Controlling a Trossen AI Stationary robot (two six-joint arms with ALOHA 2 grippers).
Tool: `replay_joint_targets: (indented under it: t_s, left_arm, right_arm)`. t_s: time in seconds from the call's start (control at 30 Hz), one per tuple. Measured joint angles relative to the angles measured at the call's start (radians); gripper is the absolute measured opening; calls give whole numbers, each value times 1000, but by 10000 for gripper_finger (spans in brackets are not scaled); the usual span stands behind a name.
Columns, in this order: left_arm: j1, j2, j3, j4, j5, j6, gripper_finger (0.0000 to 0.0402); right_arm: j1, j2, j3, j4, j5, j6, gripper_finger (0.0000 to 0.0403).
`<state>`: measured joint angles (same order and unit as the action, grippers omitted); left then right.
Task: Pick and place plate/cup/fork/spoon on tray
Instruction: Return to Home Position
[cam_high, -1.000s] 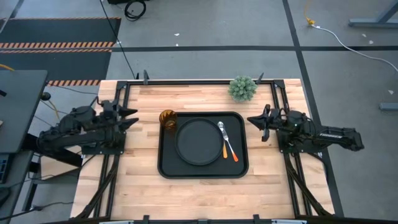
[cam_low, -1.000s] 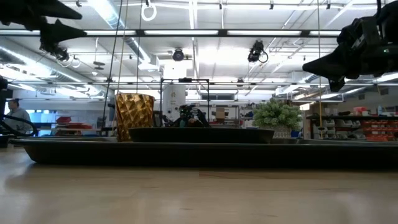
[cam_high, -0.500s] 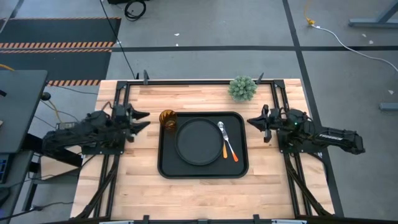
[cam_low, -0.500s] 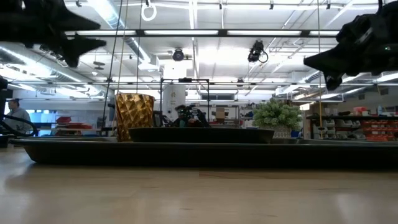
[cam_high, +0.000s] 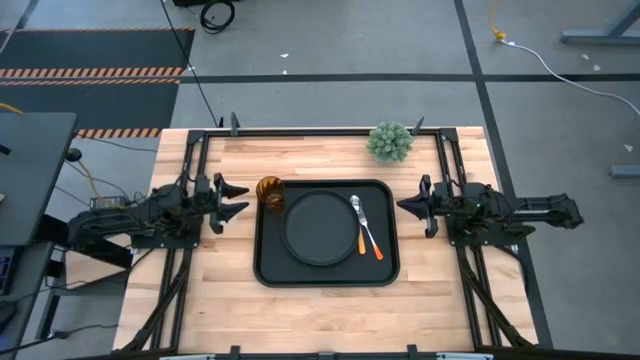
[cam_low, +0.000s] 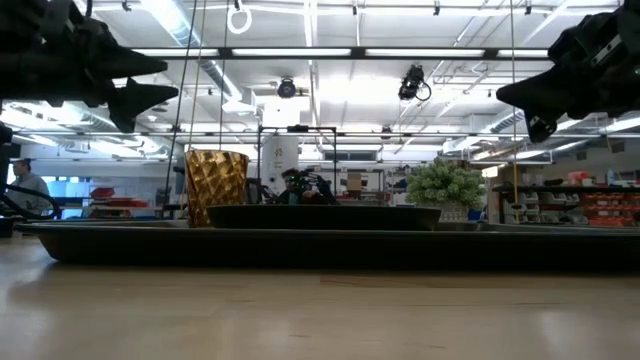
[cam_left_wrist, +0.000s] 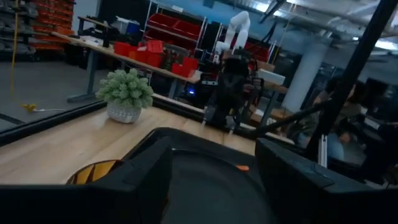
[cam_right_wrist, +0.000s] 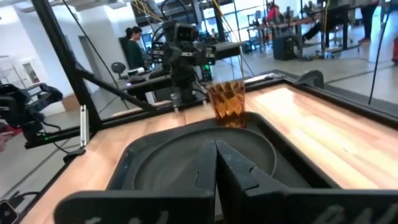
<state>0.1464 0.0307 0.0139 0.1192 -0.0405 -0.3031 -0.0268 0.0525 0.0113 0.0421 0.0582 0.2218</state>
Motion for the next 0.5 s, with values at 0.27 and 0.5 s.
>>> replay_joint_targets:
  t_s: [0.27, 0.5]
  left_arm:
    - [-17, 0, -5, 48, 81, 55, 233]
    - [-157, 1, -5, 151, 104, 153, 233]
  right_arm:
    - [31, 0, 0, -20, 32, 30, 9]
    - [130, 0, 0, 61, 75, -87, 9]
